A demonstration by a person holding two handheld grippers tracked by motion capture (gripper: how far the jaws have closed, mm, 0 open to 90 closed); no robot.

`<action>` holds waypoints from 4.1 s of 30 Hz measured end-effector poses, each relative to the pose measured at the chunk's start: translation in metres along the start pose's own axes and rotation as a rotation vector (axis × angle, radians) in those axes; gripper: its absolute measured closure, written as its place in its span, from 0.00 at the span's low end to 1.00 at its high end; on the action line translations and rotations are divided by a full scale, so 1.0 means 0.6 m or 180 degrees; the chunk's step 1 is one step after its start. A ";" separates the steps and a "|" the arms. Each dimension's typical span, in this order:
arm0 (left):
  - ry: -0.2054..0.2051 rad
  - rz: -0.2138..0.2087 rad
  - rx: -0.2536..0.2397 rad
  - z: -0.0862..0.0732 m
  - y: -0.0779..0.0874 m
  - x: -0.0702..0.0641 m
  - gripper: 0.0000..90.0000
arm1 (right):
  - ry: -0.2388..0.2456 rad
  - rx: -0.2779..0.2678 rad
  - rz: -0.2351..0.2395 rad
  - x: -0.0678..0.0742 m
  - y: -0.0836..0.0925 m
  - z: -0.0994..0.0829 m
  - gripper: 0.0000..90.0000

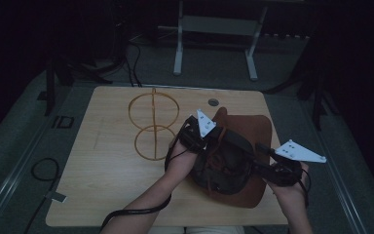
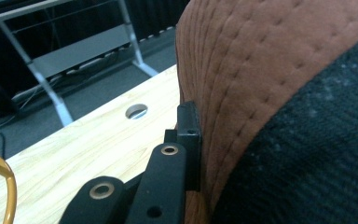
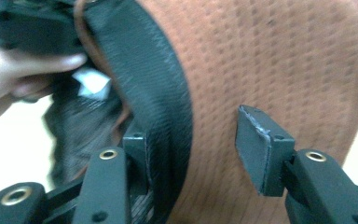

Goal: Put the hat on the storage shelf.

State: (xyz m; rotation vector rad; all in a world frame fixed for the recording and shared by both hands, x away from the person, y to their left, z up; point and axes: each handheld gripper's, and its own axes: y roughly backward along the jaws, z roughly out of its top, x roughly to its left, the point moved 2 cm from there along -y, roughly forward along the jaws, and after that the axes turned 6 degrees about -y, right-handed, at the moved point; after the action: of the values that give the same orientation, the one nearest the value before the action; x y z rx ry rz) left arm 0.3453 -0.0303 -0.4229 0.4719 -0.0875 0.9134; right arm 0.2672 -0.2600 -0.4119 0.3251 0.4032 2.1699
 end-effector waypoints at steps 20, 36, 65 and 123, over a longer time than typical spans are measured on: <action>-0.0534 -0.1092 -0.1123 -0.041 0.097 0.025 0.98 | -0.0170 0.0028 -0.0079 -0.083 0.034 -0.006 0.56; -0.0867 -0.1375 -0.1478 -0.038 0.126 -0.025 0.97 | 0.0299 0.0049 0.1516 0.065 -0.063 -0.006 0.45; -0.0885 -0.1417 -0.1423 -0.014 0.129 -0.044 0.87 | 0.0284 0.0053 0.1660 0.081 -0.070 0.014 0.95; 0.0539 -0.0135 0.0007 -0.387 0.263 0.081 0.02 | -0.0037 -0.0631 0.0673 -0.024 -0.190 0.231 0.95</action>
State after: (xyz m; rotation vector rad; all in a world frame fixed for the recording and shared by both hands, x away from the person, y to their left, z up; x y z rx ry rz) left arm 0.2236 0.1866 -0.5612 0.3954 0.0774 0.9083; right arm 0.4098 -0.1845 -0.3321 0.2793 0.1498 2.3907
